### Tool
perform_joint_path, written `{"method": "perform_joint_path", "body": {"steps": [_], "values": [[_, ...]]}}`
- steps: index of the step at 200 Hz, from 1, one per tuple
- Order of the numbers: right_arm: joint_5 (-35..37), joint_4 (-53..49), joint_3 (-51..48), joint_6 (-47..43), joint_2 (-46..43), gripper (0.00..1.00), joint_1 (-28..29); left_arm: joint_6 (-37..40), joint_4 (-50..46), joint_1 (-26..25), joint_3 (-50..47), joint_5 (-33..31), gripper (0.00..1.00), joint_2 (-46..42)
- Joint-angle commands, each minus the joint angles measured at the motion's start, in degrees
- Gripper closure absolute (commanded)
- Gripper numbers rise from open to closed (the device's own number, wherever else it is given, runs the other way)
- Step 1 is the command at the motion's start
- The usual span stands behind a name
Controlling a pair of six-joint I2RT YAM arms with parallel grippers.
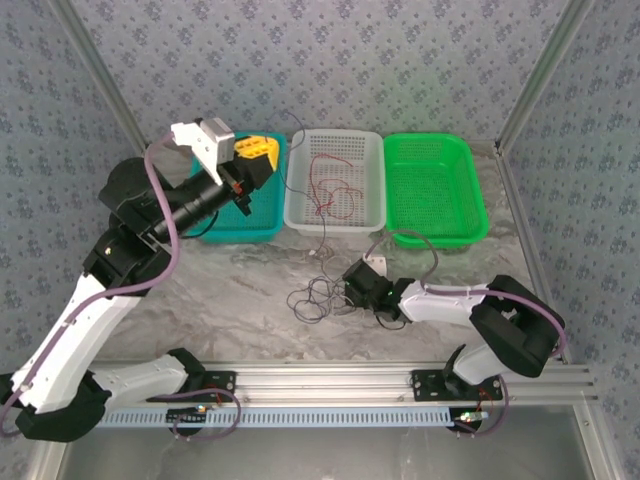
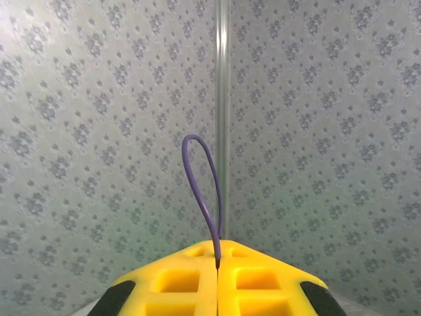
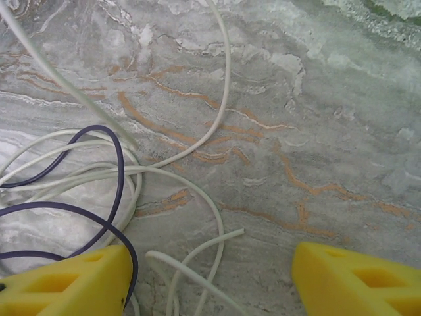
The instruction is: Untangle the cables
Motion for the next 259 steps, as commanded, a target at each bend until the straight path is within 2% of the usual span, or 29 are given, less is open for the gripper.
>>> {"method": "perform_joint_path", "body": {"steps": [1, 47, 73, 83, 115, 158, 170, 184, 190, 221, 259], "values": [[-3.4, -1.9, -3.1, 2.3, 3.6, 0.32, -0.1, 4.3, -2.6, 0.3, 3.5, -3.8, 0.94, 1.6], [-3.7, -0.8, -3.7, 1.6, 3.0, 0.4, 0.2, 7.3, 0.2, 0.4, 4.8, -18.8, 0.96, 3.6], [-4.3, -0.2, -3.6, 0.1, 2.7, 0.45, 0.8, 7.6, 2.4, 0.6, 4.0, -23.6, 0.96, 4.3], [-4.5, 0.7, -3.7, -0.8, 2.4, 0.46, 1.4, 5.7, 3.6, 0.5, 2.9, -23.5, 0.97, 4.3], [-2.2, 1.2, -3.7, -2.2, -0.4, 0.46, 2.9, -0.7, 7.9, 0.5, -2.0, -17.1, 0.97, 4.3], [-0.8, 3.0, -6.3, -5.2, -7.8, 0.46, 4.0, 0.1, 8.0, 0.5, -2.7, -20.5, 0.97, 6.1], [-1.0, 2.8, -6.4, -6.1, -9.3, 0.41, 4.4, -0.2, 8.0, 0.5, -2.6, -20.1, 0.97, 6.7], [-0.9, 1.7, -6.0, -6.7, -10.5, 0.24, 4.9, -1.3, 8.3, 0.5, -3.2, -17.1, 0.97, 7.3], [-0.7, 1.1, -5.7, -6.9, -11.0, 0.2, 5.0, -2.0, 8.5, 0.5, -3.6, -16.2, 0.97, 7.5], [2.5, -4.7, -4.0, -7.1, -13.9, 0.19, 5.9, -5.1, 10.2, 0.6, -6.9, -15.2, 0.97, 7.3], [7.8, -15.0, -1.9, -6.9, -20.3, 0.18, 6.9, -5.0, 9.9, 0.5, -8.4, -15.8, 0.96, 6.8]]}}
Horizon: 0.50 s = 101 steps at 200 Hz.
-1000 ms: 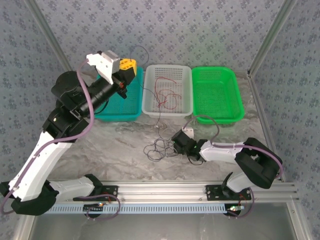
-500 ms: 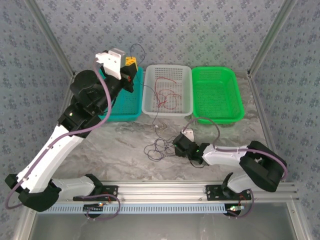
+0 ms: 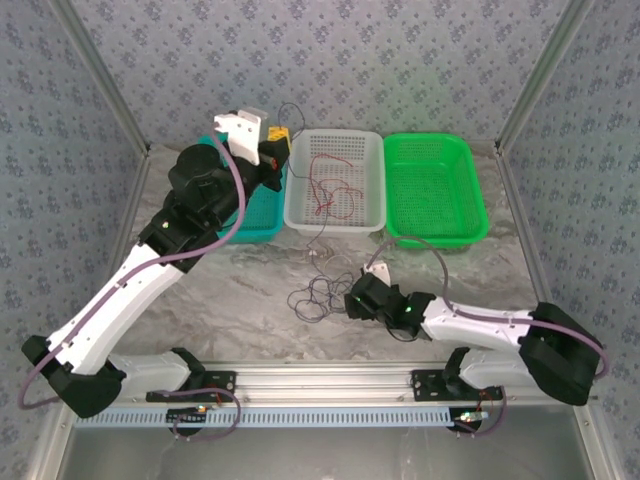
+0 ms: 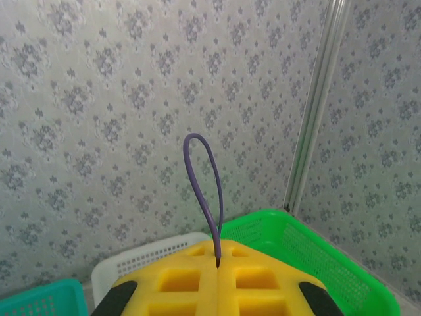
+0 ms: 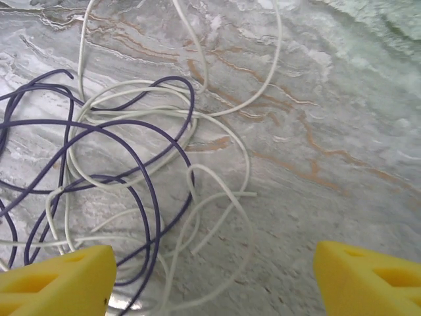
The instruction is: Untangle the cables
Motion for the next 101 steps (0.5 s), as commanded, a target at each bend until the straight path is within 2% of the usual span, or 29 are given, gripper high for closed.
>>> {"method": "perform_joint_path", "body": {"steps": [1, 23, 62, 101], "values": [[5.4, -8.8, 2.3, -0.4, -4.4, 0.18, 0.6, -1.0, 2.1, 0.1, 0.5, 0.5, 0.96, -0.7], [6.4, -9.9, 1.3, -0.8, -10.2, 0.2, 0.7, -0.4, 1.1, 0.1, 0.6, 0.2, 0.96, -0.4], [-2.3, -2.3, -4.7, -7.4, -20.3, 0.27, 0.8, -0.4, 1.0, 0.2, 0.6, -0.1, 0.96, -0.3], [-7.8, 2.7, -6.4, -9.8, -20.2, 0.28, 0.9, -1.2, 1.0, 0.2, 0.6, 0.5, 0.96, -0.4]]}}
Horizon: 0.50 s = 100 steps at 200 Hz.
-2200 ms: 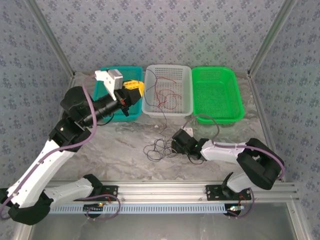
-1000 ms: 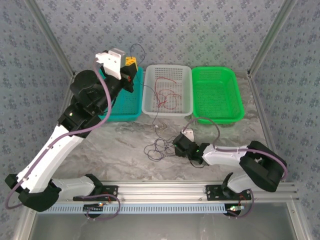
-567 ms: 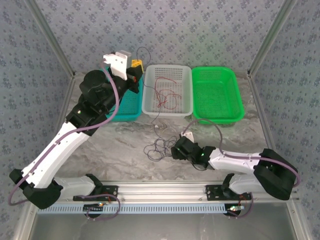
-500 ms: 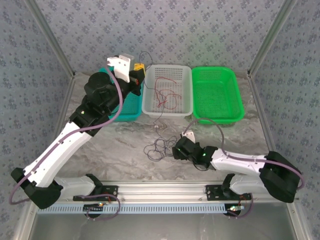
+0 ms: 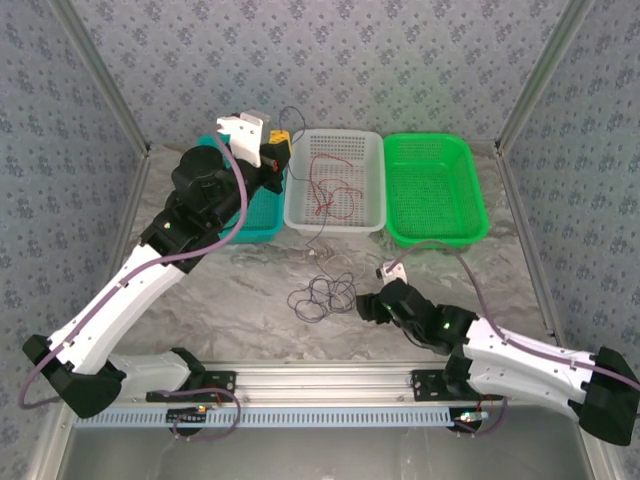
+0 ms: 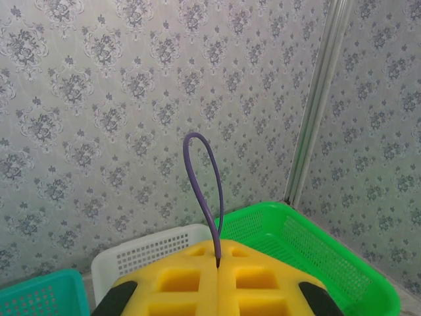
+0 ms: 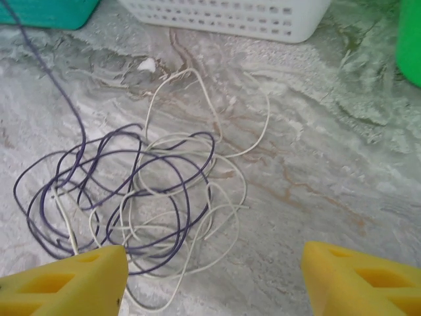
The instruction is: Untangle the cables
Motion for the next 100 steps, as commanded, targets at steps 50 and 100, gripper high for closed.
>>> {"method": "perform_joint_path", "body": {"steps": [50, 100], "values": [[-9.6, 13.0, 1.7, -5.6, 12.3, 0.27, 0.6, -1.9, 1.1, 0.1, 0.9, 1.4, 0.96, -0.6], [-12.1, 14.8, 4.7, -6.7, 22.1, 0.45, 1.2, -1.2, 0.8, 0.1, 1.3, 0.9, 0.96, -0.7]]}}
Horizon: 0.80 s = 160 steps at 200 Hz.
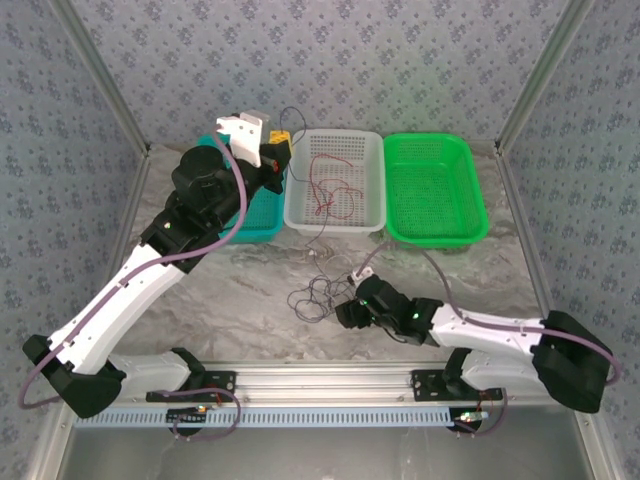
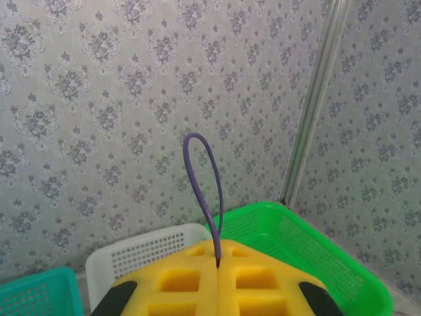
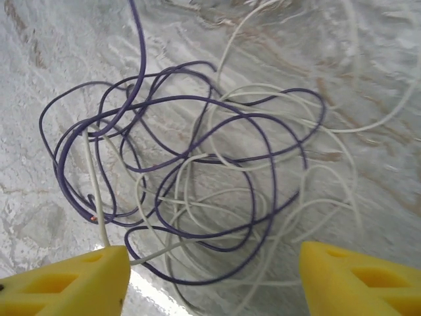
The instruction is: Untangle the cables
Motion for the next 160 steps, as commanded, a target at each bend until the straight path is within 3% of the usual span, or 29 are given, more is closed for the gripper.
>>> {"method": "perform_joint_path", "body": {"steps": [1, 24, 40, 60, 75, 86, 119, 143, 160], "values": [[-2.0, 2.4, 1.8, -1.4, 2.4, 0.46, 0.6, -0.2, 0.9, 0.1, 1.3, 0.4, 0.96, -0.7], [-3.3, 3.4, 1.4, -1.6, 4.2, 0.71, 1.1, 0.6, 1.5, 0.2, 2.6, -0.5, 0.95, -0.1], [-4.8, 3.7, 2.2, -2.2, 6.1, 0.82, 2.1, 1.3, 2.2, 0.2, 4.1, -0.2, 0.96, 0.7], [-5.2, 2.7, 4.4, -3.0, 9.7, 0.89, 4.1, 1.7, 2.8, 0.3, 6.1, 0.7, 0.96, 2.2], [-3.7, 1.0, 5.9, -2.8, 11.7, 0.89, 5.3, 1.6, 2.7, 0.2, 7.2, 1.5, 0.96, 3.2], [-1.0, 0.4, 5.9, -2.0, 11.0, 0.84, 5.7, 1.3, 2.4, 0.2, 7.4, 2.4, 0.96, 3.6], [8.8, -2.7, 3.1, 0.0, -0.4, 0.53, 4.8, 0.3, 2.3, 0.2, 5.0, 3.5, 0.95, 3.1], [11.5, -7.0, 3.7, -2.8, -10.0, 0.23, 2.2, -0.4, 3.0, 0.2, 2.9, 4.4, 0.95, 2.4], [11.4, -8.6, 6.4, -6.6, -13.8, 0.13, 0.0, -1.1, 3.3, 0.3, 2.1, 4.6, 0.95, 2.2]]}}
